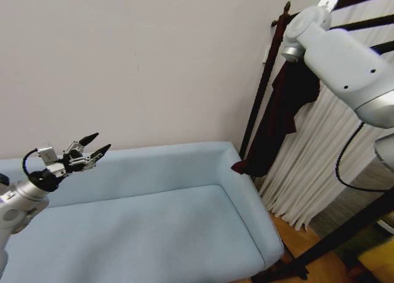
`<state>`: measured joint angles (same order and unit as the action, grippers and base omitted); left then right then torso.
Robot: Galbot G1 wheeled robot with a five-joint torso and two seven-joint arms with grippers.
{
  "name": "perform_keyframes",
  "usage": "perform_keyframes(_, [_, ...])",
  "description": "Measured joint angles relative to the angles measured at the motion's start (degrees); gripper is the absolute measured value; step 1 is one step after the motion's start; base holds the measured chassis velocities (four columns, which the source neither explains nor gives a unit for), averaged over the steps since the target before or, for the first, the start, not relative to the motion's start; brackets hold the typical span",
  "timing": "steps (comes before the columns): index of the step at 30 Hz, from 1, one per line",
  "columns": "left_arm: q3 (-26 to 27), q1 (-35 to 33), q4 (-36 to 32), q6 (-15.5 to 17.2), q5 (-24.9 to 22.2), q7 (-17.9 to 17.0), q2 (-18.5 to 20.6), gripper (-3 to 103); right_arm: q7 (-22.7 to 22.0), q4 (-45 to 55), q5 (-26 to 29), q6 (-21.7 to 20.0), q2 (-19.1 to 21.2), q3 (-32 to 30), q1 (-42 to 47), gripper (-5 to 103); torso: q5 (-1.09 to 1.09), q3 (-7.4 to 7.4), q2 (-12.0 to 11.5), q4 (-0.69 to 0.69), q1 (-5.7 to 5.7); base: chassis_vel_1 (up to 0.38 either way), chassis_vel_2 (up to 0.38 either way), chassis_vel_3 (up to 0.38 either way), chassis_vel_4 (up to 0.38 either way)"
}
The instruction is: Pick up the clothes from the sofa and hang them on the clothes hanger.
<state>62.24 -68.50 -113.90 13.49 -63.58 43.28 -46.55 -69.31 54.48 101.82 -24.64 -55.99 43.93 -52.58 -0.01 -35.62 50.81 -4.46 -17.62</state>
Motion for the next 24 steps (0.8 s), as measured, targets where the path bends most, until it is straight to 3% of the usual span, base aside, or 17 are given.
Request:
perform_keyframes(2, [0.0,0.0,-0.1,0.0,0.0,0.0,-0.1,100,-0.4,1.2,0.0,0.1,0.4,0.1,0.1,76,0.00,0.00,0.0,-0.01,0.00,0.000,0.000,0.000,0.000])
perform_keyframes(5, [0.1,-0.1,-0.2,0.0,0.0,-0.2,-0.2,100,-1.4,5.6,0.6,0.1,1.9,0.3,0.2,91,0.02,0.00,0.0,-0.01,0.00,0.000,0.000,0.000,0.000])
perform_keyframes(9, [0.4,-0.3,-0.3,0.0,0.0,-1.2,-0.5,100,-2.4,11.5,1.2,0.1,4.5,1.0,0.1,99,0.01,0.00,0.0,0.00,0.00,0.000,0.000,0.000,0.000])
perform_keyframes(18, [1.2,-1.3,-0.9,0.0,-0.2,-1.9,-0.6,100,-3.1,24.8,1.2,0.8,12.0,0.8,2.1,100,0.03,0.01,0.0,-0.02,0.00,0.000,0.000,0.000,0.000])
perform_keyframes(22, [1.3,-2.3,-2.2,-0.1,-0.2,-4.8,-1.3,100,-1.5,33.2,1.8,1.3,15.8,-1.3,5.9,100,0.02,0.01,0.0,-0.02,0.00,0.000,0.000,0.000,0.000])
perform_keyframes(24, [1.5,-3.6,-3.6,-0.4,0.4,-8.0,-2.0,100,2.1,36.8,1.5,1.9,17.5,-3.7,9.3,100,0.01,0.00,0.0,0.01,0.00,0.000,0.000,0.000,0.000])
